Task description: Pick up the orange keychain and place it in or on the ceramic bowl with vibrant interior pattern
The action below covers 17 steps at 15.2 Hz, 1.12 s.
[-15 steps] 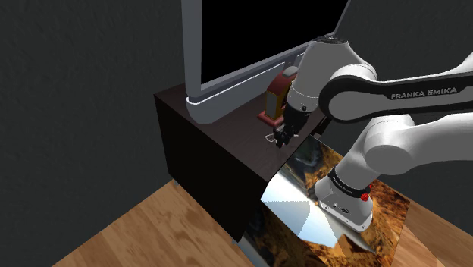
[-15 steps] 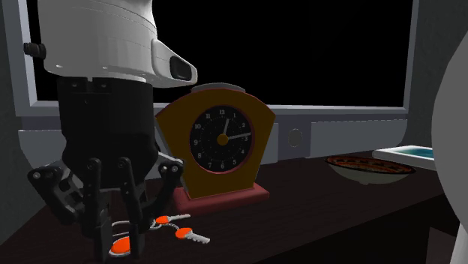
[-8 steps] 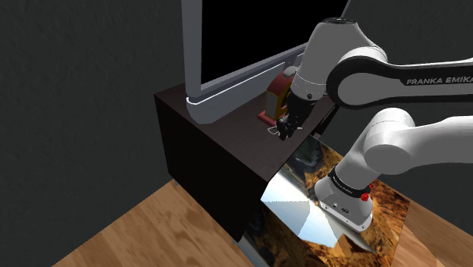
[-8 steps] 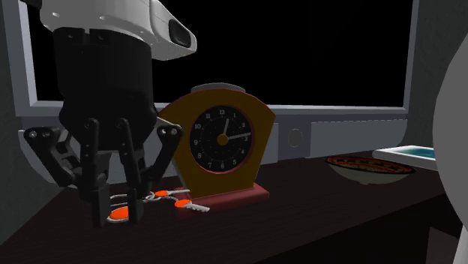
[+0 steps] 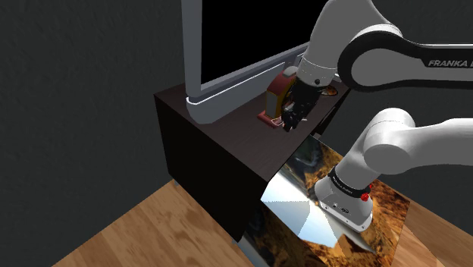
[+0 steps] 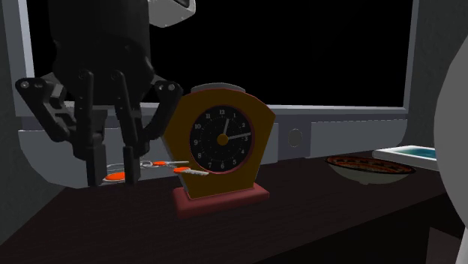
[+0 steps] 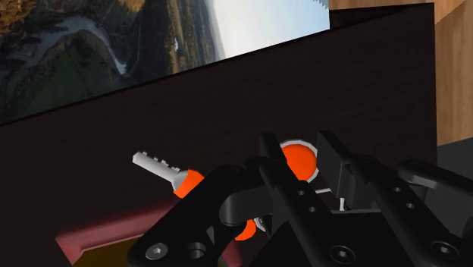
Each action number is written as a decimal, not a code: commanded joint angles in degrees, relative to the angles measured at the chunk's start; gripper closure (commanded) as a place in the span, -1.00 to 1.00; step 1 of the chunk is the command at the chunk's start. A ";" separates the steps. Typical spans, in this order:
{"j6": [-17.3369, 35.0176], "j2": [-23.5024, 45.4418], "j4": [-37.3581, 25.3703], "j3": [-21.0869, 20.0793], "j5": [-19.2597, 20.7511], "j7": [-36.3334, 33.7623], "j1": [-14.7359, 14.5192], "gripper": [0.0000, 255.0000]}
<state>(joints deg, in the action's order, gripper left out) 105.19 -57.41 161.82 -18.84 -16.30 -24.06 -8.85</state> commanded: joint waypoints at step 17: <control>-1.59 1.10 -1.91 22.58 19.61 21.63 14.33 1.00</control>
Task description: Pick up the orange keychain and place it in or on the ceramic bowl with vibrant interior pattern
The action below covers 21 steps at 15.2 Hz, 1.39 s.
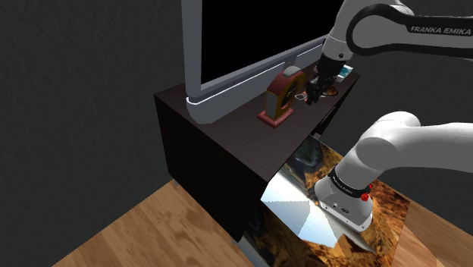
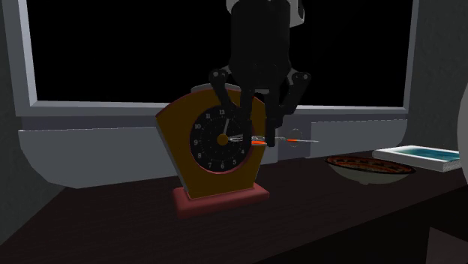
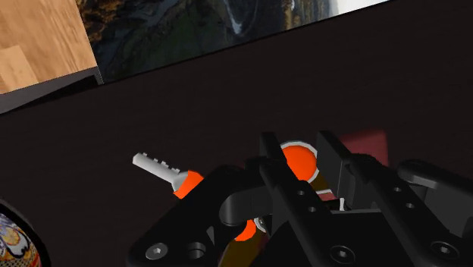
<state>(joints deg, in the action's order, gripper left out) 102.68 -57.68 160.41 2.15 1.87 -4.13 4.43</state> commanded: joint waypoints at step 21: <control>11.51 32.71 -23.80 28.61 11.94 29.55 7.59 1.00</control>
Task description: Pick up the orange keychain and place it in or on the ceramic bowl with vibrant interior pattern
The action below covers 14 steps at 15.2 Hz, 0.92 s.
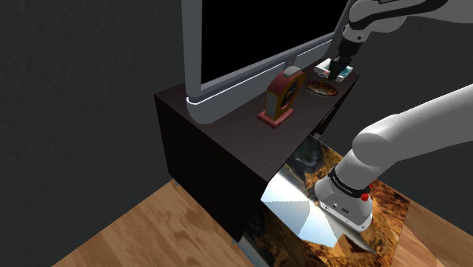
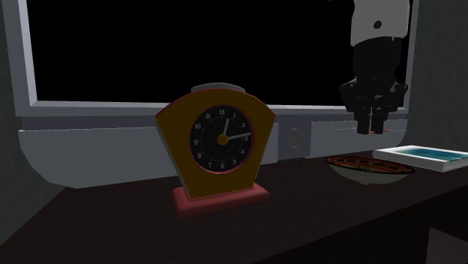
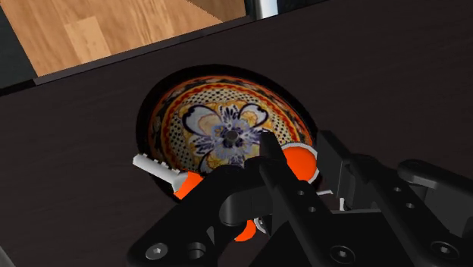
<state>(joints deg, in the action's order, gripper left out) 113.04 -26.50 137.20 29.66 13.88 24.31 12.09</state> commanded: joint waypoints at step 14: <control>12.89 6.51 6.34 3.88 -0.26 1.97 -0.44 1.00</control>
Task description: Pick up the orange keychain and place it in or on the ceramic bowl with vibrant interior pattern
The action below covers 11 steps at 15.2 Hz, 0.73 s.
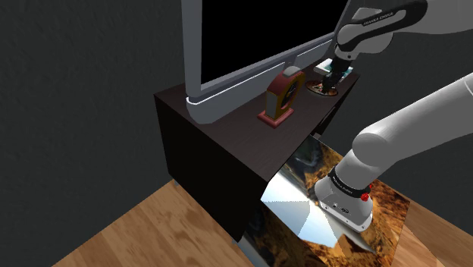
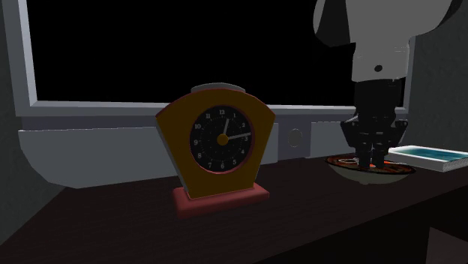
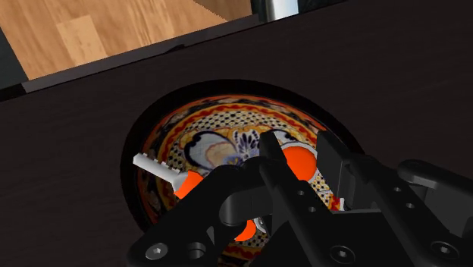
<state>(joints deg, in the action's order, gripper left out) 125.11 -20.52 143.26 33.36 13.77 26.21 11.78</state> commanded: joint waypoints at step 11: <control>0.81 0.53 0.29 0.18 -0.14 0.08 -0.13 -1.00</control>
<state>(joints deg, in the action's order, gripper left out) 125.92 -19.99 143.54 33.54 13.63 26.28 11.65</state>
